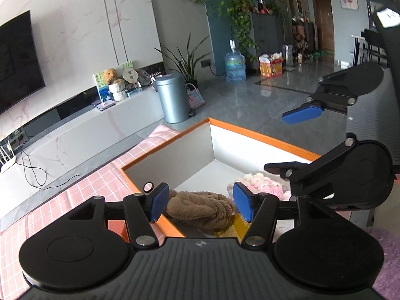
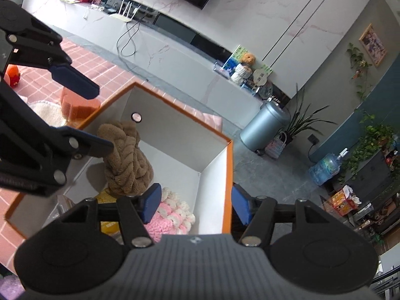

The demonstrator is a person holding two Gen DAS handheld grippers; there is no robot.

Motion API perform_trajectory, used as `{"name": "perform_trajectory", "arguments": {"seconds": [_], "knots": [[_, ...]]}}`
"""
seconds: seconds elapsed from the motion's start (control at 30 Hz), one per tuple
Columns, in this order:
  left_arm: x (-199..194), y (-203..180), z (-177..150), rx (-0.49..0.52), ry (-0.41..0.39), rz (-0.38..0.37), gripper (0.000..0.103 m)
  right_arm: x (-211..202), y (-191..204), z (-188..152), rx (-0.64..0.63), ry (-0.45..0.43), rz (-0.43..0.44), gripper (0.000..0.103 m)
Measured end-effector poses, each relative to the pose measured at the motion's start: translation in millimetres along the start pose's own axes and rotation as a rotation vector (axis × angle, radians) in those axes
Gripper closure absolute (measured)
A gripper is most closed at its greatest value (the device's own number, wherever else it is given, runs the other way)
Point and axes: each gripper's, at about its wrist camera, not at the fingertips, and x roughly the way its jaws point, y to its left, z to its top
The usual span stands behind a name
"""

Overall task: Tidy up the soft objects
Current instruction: 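Withdraw both grippers and move toward the yellow cloth and clear plastic bag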

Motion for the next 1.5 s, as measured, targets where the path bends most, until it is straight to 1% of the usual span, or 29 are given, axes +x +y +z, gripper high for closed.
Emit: {"name": "perform_trajectory", "arguments": {"seconds": [0.07, 0.1, 0.13, 0.27, 0.37, 0.5, 0.67, 0.83, 0.9, 1.07, 1.13, 1.23, 1.27, 1.33, 1.47, 1.5], "knots": [[-11, 1, -1, -0.019, -0.028, 0.012, 0.032, -13, 2, -2, 0.021, -0.02, -0.022, 0.04], [-17, 1, -2, -0.027, -0.042, 0.022, 0.031, -20, 2, -4, 0.038, -0.032, -0.031, 0.037], [-22, 1, -4, -0.034, -0.055, 0.028, 0.031, -26, 2, -4, 0.059, -0.044, -0.036, 0.03], [-43, 5, -11, -0.083, -0.085, 0.039, 0.031, -49, 5, -7, 0.141, -0.105, -0.036, 0.03], [-60, 7, -18, -0.101, -0.119, 0.069, 0.031, -65, 15, -8, 0.179, -0.147, -0.027, 0.03], [-78, 17, -32, -0.143, -0.126, 0.089, 0.031, -85, 34, -7, 0.236, -0.204, -0.024, 0.03], [-96, 37, -51, -0.242, -0.125, 0.121, 0.031, -99, 65, -7, 0.326, -0.252, -0.018, 0.03], [-109, 55, -71, -0.291, -0.107, 0.16, 0.031, -110, 106, -7, 0.348, -0.316, -0.047, 0.03], [-112, 60, -81, -0.299, -0.097, 0.172, 0.032, -113, 119, -6, 0.368, -0.331, -0.041, 0.03], [-121, 73, -108, -0.351, -0.073, 0.213, 0.035, -115, 148, -5, 0.434, -0.335, 0.027, 0.03], [-124, 79, -119, -0.389, -0.074, 0.218, 0.041, -115, 161, -4, 0.423, -0.338, 0.033, 0.03], [-128, 87, -137, -0.425, -0.074, 0.25, 0.044, -115, 182, -4, 0.39, -0.349, 0.041, 0.03], [-128, 91, -141, -0.43, -0.068, 0.249, 0.045, -114, 189, -4, 0.389, -0.349, 0.046, 0.03], [-130, 99, -153, -0.463, -0.041, 0.241, 0.049, -110, 197, -3, 0.393, -0.345, 0.06, 0.03], [-132, 111, -174, -0.523, -0.02, 0.246, 0.051, -102, 214, -3, 0.358, -0.321, 0.084, 0.03], [-131, 114, -178, -0.529, -0.017, 0.245, 0.053, -100, 218, -4, 0.353, -0.318, 0.094, 0.03]]}}
